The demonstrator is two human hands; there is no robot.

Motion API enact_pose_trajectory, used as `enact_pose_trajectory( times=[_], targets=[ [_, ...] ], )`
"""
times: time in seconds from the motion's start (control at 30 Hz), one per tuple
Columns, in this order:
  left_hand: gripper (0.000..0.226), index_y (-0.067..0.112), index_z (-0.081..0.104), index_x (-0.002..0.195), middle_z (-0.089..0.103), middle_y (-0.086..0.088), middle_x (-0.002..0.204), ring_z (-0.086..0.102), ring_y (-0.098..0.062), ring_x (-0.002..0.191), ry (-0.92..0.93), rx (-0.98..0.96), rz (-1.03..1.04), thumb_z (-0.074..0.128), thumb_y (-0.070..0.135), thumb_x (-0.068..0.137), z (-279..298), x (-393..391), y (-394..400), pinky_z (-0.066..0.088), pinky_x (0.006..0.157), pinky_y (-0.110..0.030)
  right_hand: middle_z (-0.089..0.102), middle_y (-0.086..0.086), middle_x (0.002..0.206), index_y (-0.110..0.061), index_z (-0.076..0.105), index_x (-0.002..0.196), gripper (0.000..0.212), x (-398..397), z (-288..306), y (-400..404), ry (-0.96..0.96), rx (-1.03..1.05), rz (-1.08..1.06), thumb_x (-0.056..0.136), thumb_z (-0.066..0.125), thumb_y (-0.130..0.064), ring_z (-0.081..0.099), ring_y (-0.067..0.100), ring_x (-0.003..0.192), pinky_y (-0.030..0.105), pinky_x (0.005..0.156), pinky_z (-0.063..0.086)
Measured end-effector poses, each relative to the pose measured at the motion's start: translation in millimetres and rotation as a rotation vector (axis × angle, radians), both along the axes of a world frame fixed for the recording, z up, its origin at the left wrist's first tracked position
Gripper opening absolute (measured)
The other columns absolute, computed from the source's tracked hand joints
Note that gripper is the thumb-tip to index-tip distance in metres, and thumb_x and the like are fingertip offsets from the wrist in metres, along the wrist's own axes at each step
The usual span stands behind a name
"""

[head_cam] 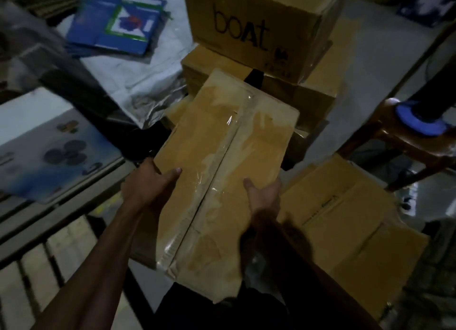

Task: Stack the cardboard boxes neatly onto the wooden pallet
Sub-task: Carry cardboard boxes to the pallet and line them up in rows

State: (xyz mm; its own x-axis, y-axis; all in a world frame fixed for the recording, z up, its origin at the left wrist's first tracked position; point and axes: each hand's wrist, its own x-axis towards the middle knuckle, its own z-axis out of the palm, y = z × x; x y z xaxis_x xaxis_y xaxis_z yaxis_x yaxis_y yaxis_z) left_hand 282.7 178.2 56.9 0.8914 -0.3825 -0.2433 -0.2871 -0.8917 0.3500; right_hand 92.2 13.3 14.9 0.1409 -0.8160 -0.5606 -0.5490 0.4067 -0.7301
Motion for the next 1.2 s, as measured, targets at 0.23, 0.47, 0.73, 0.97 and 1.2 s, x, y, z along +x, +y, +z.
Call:
enact_pose_trajectory(
  times=[0.23,0.47,0.73,0.97,1.2],
  targets=[
    [0.070,0.014,0.054,0.120,0.067,-0.014,0.114,0.063,-0.037,0.103,-0.102,-0.067,0.392,0.055,0.072,0.081,29.8,-90.8,93.7,0.046,0.082,-0.040,0.059,0.010,0.126,-0.016,0.041,0.136,0.073,5.6,56.8,30.1,0.012,-0.176,0.414,0.079,0.075,-0.048,0.057,0.037,0.115,0.047,0.097,0.048],
    [0.061,0.016,0.052,0.104,0.067,-0.007,0.093,0.061,-0.030,0.082,-0.115,-0.070,0.692,0.047,0.073,0.081,40.8,-171.3,179.3,0.049,0.075,-0.038,0.059,0.013,0.131,-0.014,0.043,0.140,0.077,14.3,90.2,92.4,0.050,-0.307,0.743,0.080,0.072,-0.053,0.055,0.039,0.119,0.044,0.094,0.047],
    [0.074,0.007,0.038,0.128,0.064,-0.016,0.111,0.060,-0.035,0.095,-0.021,-0.248,0.965,0.059,0.061,0.083,45.0,-247.8,294.1,0.042,0.073,-0.036,0.063,0.005,0.126,-0.020,0.050,0.135,0.066,-10.4,103.6,215.7,-0.067,-0.385,0.996,0.081,0.074,-0.050,0.059,0.032,0.115,0.033,0.086,0.040],
    [0.063,0.016,0.041,0.116,0.061,0.003,0.084,0.060,-0.022,0.075,-0.096,-0.315,1.173,0.057,0.066,0.080,44.2,-316.9,377.6,0.052,0.070,-0.038,0.065,-0.002,0.118,-0.034,0.044,0.135,0.072,-36.6,99.2,314.7,-0.170,-0.475,1.169,0.074,0.063,-0.068,0.064,0.027,0.106,0.050,0.090,0.054],
    [0.052,0.036,0.036,0.114,0.064,0.009,0.087,0.063,-0.020,0.075,-0.156,-0.371,1.344,0.053,0.069,0.079,47.5,-369.1,427.4,0.054,0.075,-0.041,0.060,0.003,0.130,-0.024,0.041,0.144,0.062,-45.5,110.7,383.9,-0.221,-0.499,1.397,0.091,0.064,-0.047,0.058,0.030,0.116,0.048,0.098,0.048]
  ],
)
